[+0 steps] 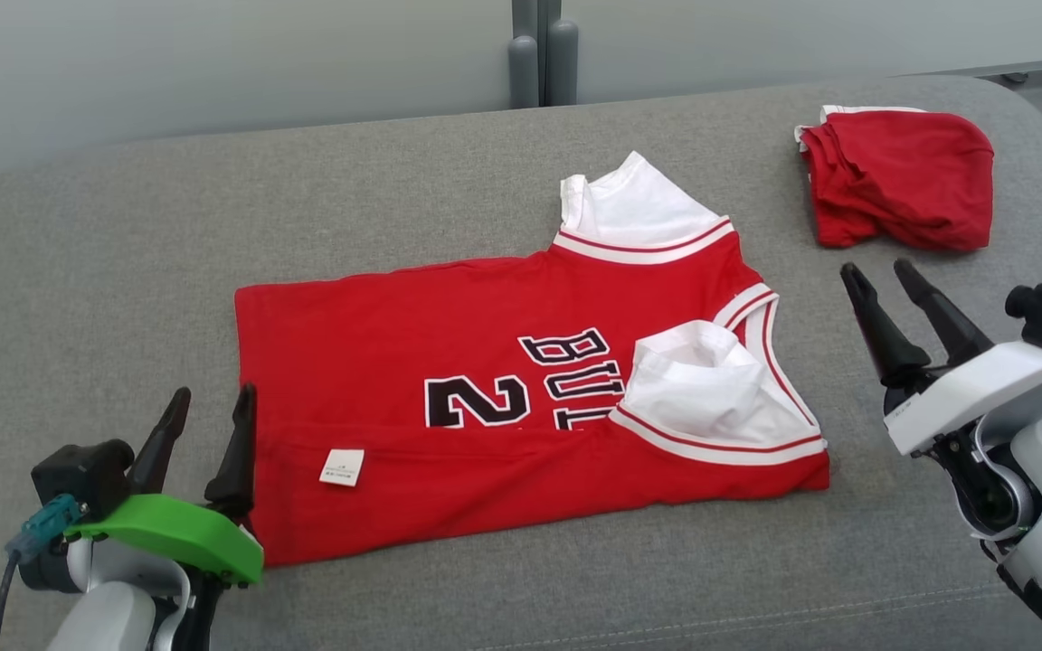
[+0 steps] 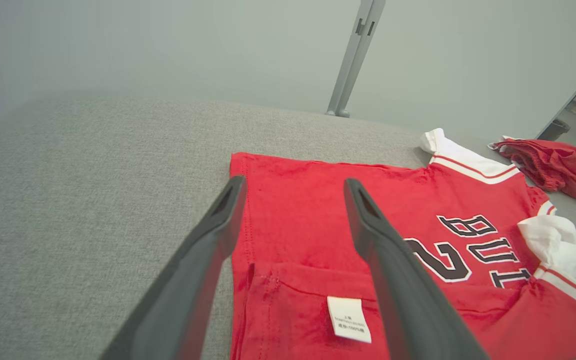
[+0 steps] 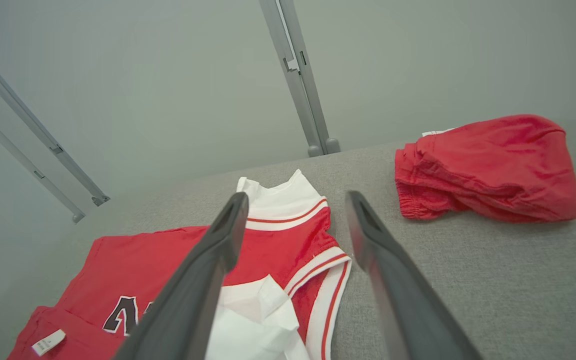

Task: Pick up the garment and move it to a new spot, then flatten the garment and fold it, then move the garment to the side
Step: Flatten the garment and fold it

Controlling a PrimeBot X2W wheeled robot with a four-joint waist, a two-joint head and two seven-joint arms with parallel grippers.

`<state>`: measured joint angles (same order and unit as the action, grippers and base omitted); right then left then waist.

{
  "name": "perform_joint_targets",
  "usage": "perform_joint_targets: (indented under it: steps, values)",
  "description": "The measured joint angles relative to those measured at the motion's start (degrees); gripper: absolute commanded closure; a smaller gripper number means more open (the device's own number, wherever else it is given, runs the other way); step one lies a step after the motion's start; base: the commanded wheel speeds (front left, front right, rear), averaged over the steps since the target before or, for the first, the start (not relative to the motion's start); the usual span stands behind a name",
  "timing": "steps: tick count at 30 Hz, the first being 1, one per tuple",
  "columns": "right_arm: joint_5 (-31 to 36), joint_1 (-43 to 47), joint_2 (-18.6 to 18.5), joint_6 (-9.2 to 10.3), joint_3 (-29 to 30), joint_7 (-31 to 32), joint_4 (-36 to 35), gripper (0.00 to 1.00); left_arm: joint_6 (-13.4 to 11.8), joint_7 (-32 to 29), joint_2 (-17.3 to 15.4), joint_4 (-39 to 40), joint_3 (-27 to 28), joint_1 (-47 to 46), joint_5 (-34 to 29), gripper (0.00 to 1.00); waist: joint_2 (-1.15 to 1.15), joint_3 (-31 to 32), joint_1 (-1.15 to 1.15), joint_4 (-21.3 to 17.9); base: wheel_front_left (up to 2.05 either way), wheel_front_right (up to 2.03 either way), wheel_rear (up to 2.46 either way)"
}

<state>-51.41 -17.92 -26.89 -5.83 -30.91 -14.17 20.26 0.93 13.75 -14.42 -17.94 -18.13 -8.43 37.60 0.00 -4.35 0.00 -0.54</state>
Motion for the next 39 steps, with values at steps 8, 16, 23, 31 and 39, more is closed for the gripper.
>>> perform_joint_targets:
  steps: [8, 16, 23, 31, 39]
  values:
    - [2.77, -6.28, 0.68, 1.31, -0.19, -0.03, 0.12, 0.00, -0.51, -0.34, -0.12, 1.94, -0.14, -3.72, -0.62, 0.00, 0.00, -3.17, 0.00, 0.04, 0.00, 0.00, 0.00]
    - [3.60, -14.41, 0.12, 1.25, -0.42, 0.71, 2.34, 0.00, -0.42, -2.22, -0.09, 4.15, -1.71, -8.44, -1.58, 0.00, 0.00, -7.63, 0.00, 0.81, 0.00, 0.00, 0.00]
    - [4.10, -21.45, 0.25, 1.03, -0.64, 3.21, 4.53, 0.00, -0.37, -2.69, 0.43, 5.70, -1.80, -11.87, -1.75, 0.00, 0.00, -12.24, 0.00, 2.42, 0.00, 0.00, 0.00]
    - [6.26, -30.29, 0.15, 0.29, -2.38, 7.15, 8.00, 0.00, -0.34, -3.12, 0.83, 6.81, -1.45, -15.74, -1.75, 0.00, 0.00, -17.93, 0.00, 4.65, 0.00, 0.00, 0.00]
    - [7.48, -37.46, -0.45, -0.21, -3.91, 12.23, 13.23, 0.00, 0.26, -3.64, 2.60, 6.51, -1.86, -20.24, -1.72, 0.00, 0.00, -23.46, 0.00, 7.04, 0.00, 0.00, 0.00]
